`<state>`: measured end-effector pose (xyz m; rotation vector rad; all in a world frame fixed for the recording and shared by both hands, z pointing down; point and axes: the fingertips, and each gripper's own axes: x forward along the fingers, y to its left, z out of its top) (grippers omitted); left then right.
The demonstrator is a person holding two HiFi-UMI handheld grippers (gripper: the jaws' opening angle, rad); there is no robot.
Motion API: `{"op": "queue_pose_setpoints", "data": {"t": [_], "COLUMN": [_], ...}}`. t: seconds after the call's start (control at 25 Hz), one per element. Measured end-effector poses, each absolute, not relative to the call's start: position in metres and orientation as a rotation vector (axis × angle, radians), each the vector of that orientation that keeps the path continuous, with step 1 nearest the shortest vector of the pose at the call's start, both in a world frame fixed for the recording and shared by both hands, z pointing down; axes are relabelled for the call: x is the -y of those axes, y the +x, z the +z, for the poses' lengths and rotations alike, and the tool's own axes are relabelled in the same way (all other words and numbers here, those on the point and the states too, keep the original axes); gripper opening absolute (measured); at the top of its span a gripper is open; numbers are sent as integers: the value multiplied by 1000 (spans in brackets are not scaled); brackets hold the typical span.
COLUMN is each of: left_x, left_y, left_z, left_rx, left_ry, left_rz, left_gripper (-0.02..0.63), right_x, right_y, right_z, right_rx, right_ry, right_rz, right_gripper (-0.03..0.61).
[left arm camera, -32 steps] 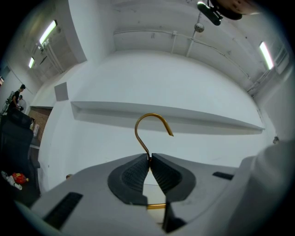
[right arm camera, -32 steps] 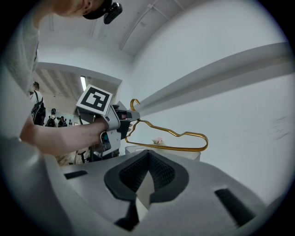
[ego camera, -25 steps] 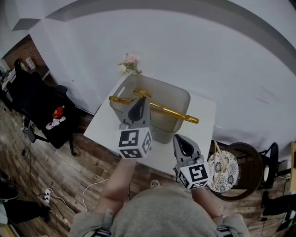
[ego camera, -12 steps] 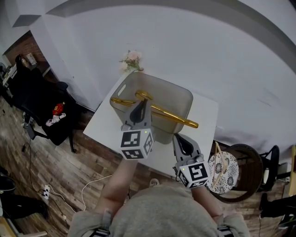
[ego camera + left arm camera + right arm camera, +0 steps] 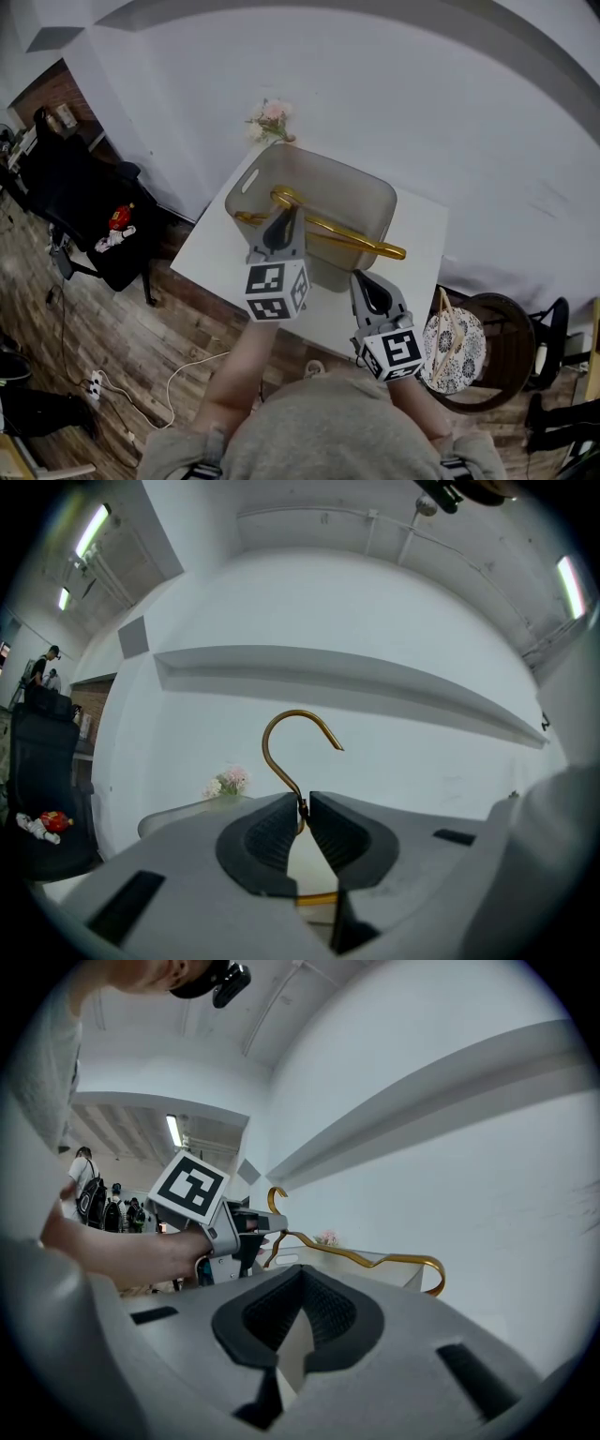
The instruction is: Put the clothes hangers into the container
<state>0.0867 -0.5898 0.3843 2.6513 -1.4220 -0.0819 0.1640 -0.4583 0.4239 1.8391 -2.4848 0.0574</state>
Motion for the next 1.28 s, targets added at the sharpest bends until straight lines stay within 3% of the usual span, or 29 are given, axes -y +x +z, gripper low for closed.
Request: {"op": "queue_pose_setpoints", "data": {"t": [1.28], "left_x": [576], "left_y": [48], "left_z": [438], "left_rx": [1465], "left_ry": [2523], "left_rz": [140], "left_gripper": [69], "right_x": [446], "right_y": [145], "right_z": [423], "right_rx": [2525], "right_ry": [1812], "right_rz": [66], "right_gripper": [2]}}
